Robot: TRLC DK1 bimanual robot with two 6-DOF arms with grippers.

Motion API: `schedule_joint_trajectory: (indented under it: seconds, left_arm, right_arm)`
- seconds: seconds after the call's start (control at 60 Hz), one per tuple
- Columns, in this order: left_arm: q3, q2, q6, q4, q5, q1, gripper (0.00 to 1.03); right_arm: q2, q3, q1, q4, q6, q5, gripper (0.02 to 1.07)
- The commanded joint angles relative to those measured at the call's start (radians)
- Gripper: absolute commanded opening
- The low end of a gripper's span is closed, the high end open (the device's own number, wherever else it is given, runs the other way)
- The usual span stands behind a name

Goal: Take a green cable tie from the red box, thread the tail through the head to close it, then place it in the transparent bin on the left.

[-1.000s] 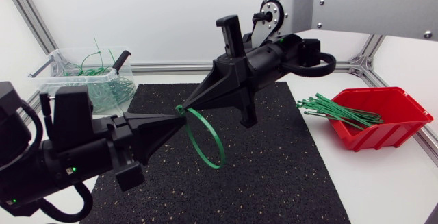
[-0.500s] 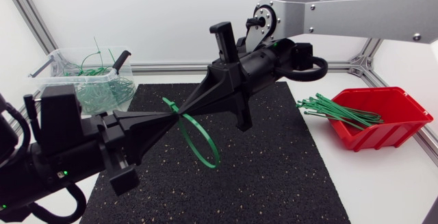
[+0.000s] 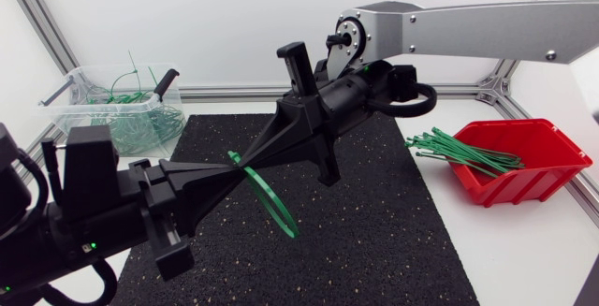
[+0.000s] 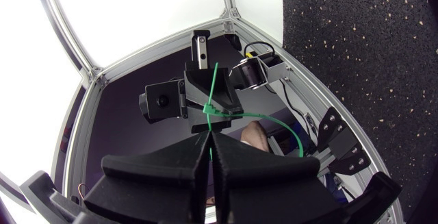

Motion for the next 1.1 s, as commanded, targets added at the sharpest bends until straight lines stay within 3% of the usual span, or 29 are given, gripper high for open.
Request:
schedule_joint_trajectory:
  seconds: [0.0,0.267,0.317,0.35,0.4,0.767,1.083]
  left_arm:
    - [0.004,-0.005,0.026,0.039,0.047,0.015,0.03]
    - [0.01,0.01,0.037,0.011,0.177,0.138,0.03]
    - [0.01,0.01,0.04,0.007,0.179,0.138,0.03]
    - [0.01,0.012,0.043,0.004,0.18,0.138,0.03]
    - [0.01,0.015,0.043,0.0,0.182,0.136,0.03]
    - [0.03,0.024,0.077,-0.055,0.21,0.135,0.03]
    - [0.05,0.041,0.155,-0.141,0.312,0.158,0.03]
  right_arm:
    - [0.039,0.004,0.023,0.005,-0.006,0.018,0.08]
    - [0.005,-0.001,-0.003,0.056,-0.009,0.018,0.09]
    - [-0.003,-0.004,-0.009,0.072,-0.009,0.02,0.24]
    - [-0.006,-0.002,-0.012,0.077,-0.009,0.03,0.41]
    - [-0.006,-0.001,-0.012,0.077,-0.009,0.043,0.47]
    - [-0.037,0.004,-0.037,0.126,-0.009,0.073,0.47]
    - [-0.02,0.012,-0.063,0.161,-0.009,0.073,0.47]
